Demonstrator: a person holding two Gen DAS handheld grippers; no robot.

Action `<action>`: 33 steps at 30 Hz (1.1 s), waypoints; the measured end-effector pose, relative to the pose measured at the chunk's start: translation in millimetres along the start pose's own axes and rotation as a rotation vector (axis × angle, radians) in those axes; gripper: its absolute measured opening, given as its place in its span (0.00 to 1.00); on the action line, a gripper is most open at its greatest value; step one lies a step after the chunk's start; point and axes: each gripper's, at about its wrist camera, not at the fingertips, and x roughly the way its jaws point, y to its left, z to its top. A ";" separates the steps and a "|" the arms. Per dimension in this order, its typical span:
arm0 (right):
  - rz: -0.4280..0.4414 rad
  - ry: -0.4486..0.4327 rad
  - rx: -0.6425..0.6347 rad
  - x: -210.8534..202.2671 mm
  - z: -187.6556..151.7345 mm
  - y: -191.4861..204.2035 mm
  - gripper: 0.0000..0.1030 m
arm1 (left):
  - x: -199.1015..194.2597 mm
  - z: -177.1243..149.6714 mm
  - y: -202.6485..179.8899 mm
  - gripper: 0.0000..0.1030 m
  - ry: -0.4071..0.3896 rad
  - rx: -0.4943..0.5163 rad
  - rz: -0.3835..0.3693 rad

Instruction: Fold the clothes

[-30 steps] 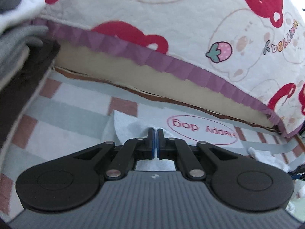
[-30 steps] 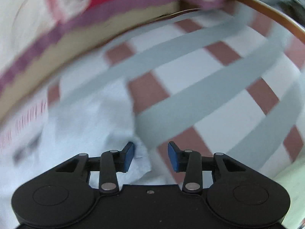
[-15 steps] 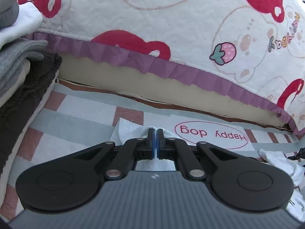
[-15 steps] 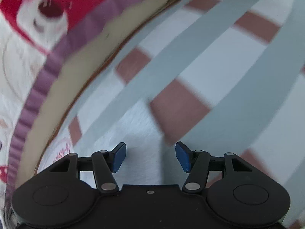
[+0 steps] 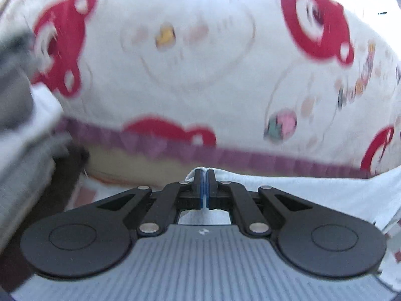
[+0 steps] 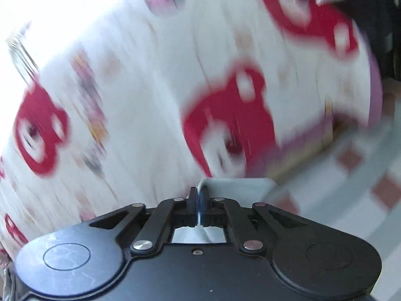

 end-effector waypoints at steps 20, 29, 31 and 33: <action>-0.098 0.474 -0.178 124.3 -74.2 -33.6 0.55 | -7.0 -51.3 -14.6 0.01 0.147 0.098 0.150; -0.158 0.555 -0.174 193.5 -96.8 -31.6 0.71 | 7.7 -74.3 7.6 0.01 0.236 0.051 0.181; -0.226 0.585 -0.113 205.8 -105.9 -41.4 0.69 | 11.0 -74.5 10.8 0.02 0.241 0.030 0.179; -0.137 0.508 -0.050 196.3 -108.7 -47.1 0.10 | 16.8 -75.4 12.5 0.02 0.251 0.015 0.178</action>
